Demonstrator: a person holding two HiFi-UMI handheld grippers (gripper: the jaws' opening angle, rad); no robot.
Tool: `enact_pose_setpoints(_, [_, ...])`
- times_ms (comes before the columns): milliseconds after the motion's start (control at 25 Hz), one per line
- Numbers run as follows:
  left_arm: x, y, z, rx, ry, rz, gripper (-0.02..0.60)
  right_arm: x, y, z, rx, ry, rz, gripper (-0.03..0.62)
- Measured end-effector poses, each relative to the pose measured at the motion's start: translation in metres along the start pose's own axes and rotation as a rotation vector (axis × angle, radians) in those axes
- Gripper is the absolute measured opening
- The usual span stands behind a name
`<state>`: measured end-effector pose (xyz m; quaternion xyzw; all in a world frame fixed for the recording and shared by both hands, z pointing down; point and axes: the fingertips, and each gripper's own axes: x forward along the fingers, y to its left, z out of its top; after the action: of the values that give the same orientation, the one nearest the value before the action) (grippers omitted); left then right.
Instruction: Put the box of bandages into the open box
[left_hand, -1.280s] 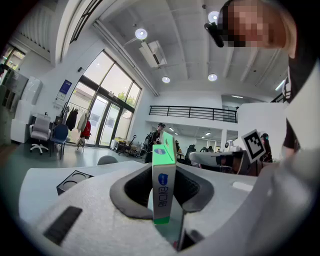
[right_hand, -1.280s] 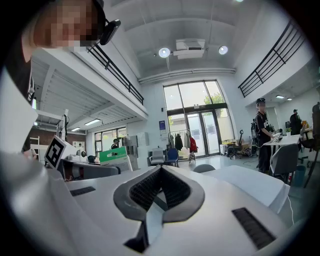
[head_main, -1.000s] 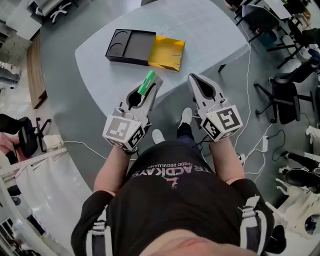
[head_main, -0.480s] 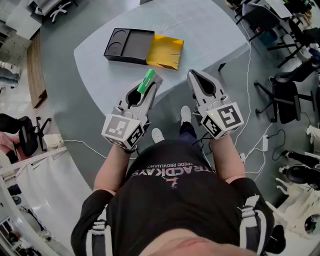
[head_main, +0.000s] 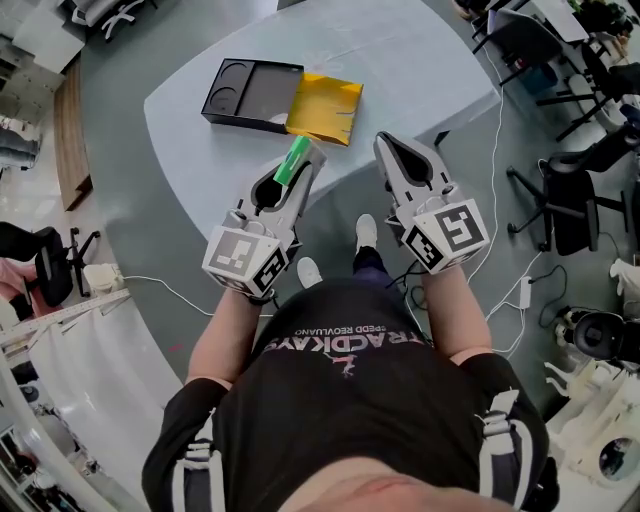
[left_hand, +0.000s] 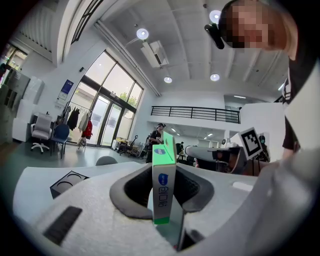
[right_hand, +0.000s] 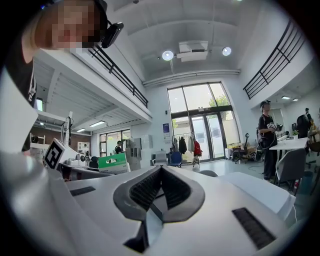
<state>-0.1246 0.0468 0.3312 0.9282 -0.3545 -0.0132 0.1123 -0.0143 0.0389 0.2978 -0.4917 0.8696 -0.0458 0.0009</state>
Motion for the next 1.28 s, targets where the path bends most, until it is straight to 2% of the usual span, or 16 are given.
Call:
enact_pose_setpoints(680, [0.062, 0.005, 0.005, 0.016, 0.026, 0.117, 0.100, 0.038, -0.069, -0.003, 0.044, 0.004, 0.121, 0.011])
enact_pose_setpoints(1280, [0.124, 0.020, -0.006, -0.039, 0.031, 0.235, 0.100, 0.077, -0.127, -0.012, 0.069, 0.054, 0.247, 0.011])
